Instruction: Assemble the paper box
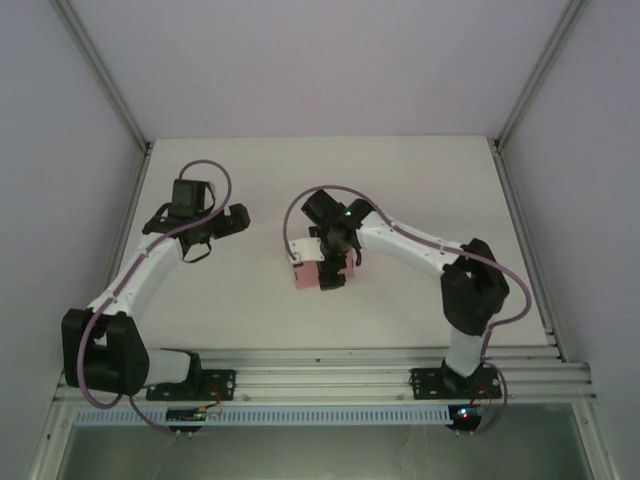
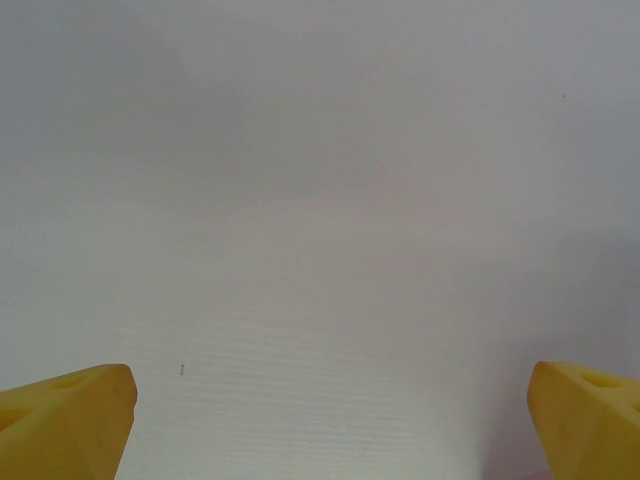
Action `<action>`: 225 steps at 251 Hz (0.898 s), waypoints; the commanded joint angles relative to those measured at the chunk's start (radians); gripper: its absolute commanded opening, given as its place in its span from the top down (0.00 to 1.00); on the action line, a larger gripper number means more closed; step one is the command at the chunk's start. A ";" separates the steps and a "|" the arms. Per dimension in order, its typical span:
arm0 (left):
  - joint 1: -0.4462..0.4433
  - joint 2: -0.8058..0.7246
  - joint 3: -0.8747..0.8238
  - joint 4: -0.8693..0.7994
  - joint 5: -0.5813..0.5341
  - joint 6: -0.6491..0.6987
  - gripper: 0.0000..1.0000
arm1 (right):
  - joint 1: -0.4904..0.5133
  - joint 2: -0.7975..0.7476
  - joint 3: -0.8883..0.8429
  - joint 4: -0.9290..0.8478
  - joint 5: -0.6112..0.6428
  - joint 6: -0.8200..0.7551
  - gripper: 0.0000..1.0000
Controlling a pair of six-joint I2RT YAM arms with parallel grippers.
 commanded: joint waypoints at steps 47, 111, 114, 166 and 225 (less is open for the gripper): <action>0.006 -0.041 -0.025 0.034 0.050 0.047 0.00 | 0.016 0.153 0.087 -0.189 0.049 -0.091 0.05; 0.007 -0.054 -0.035 0.040 0.080 0.042 0.00 | 0.020 0.085 -0.039 -0.044 0.093 -0.066 0.00; 0.007 -0.055 -0.036 0.040 0.086 0.040 0.00 | 0.019 0.080 -0.040 -0.036 0.091 -0.063 0.00; 0.004 -0.057 -0.101 0.097 0.330 -0.023 0.00 | -0.042 -0.058 -0.099 0.088 -0.083 0.009 0.00; -0.166 -0.092 -0.284 0.288 0.547 -0.199 0.00 | -0.231 -0.134 -0.154 0.110 -0.238 0.322 0.00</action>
